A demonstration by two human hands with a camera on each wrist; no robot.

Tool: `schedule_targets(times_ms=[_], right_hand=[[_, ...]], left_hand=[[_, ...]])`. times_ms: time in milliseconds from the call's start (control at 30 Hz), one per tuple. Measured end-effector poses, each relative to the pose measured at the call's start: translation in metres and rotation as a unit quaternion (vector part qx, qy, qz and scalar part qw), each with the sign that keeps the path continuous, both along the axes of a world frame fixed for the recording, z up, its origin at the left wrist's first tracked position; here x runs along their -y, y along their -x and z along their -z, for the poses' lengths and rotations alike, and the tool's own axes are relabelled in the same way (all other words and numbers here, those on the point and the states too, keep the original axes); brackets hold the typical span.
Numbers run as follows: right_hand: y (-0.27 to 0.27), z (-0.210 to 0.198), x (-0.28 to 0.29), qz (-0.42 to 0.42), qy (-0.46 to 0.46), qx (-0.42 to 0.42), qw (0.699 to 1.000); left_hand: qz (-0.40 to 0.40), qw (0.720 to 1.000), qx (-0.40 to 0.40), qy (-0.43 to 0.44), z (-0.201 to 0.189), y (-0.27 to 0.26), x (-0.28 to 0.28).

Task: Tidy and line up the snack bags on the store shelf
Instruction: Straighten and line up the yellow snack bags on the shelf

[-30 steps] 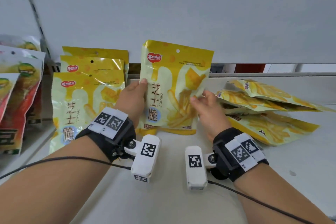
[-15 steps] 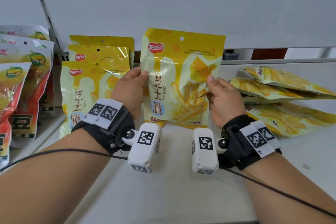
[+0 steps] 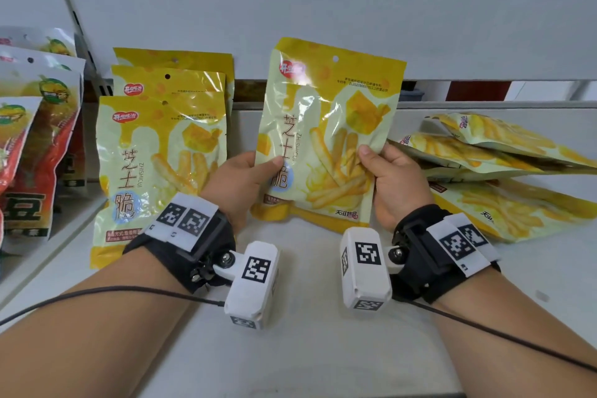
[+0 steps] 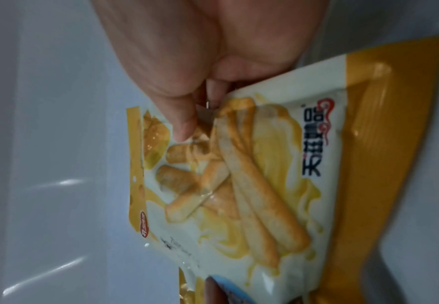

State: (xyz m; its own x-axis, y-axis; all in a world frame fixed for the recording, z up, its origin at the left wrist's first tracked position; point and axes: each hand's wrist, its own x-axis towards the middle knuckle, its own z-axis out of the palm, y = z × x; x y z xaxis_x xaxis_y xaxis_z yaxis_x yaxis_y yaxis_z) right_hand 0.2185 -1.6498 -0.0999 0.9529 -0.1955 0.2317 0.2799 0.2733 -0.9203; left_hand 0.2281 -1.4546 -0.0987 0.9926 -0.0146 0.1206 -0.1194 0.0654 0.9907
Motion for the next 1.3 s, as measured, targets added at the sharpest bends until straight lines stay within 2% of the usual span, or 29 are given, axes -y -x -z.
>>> schedule_targets(times_ms=[133, 267, 367, 433, 600, 733, 900, 1000, 1167, 1300], right_hand=[[-0.003, 0.005, -0.002, -0.015, 0.009, -0.046, 0.999], [-0.003, 0.006, -0.001, 0.008, 0.014, -0.039, 0.999], [-0.003, 0.005, 0.002, 0.012, -0.022, -0.036, 0.999], [-0.002, 0.004, 0.003, 0.001, -0.042, -0.041, 0.998], [0.004, 0.001, -0.002, -0.056, -0.06, -0.056, 0.995], [0.009, 0.002, -0.006, -0.115, -0.001, -0.092, 0.989], [0.011, 0.004, -0.009, -0.093, 0.049, -0.095, 0.99], [0.011, 0.002, -0.007, -0.074, 0.06, -0.084, 0.992], [0.01, 0.0, -0.003, -0.052, 0.069, -0.075, 0.993], [0.011, 0.0, -0.001, -0.064, 0.047, -0.073, 0.994]], left_hand=[[0.0, 1.0, 0.016, 0.004, 0.005, -0.007, -0.007], [0.038, 0.999, 0.019, 0.008, 0.007, -0.005, -0.008], [0.094, 0.995, 0.002, -0.039, 0.009, -0.003, -0.01], [0.104, 0.99, -0.014, -0.091, 0.011, -0.002, -0.012], [0.06, 0.997, -0.003, -0.056, 0.012, -0.002, -0.013], [0.035, 0.999, -0.01, -0.024, 0.013, -0.003, -0.014], [0.03, 0.999, -0.01, -0.018, 0.015, -0.002, -0.014], [0.039, 0.998, 0.002, -0.044, 0.014, -0.001, -0.015], [0.045, 0.988, 0.055, -0.14, 0.01, 0.0, -0.015], [0.04, 0.985, 0.069, -0.154, 0.009, 0.001, -0.015]])
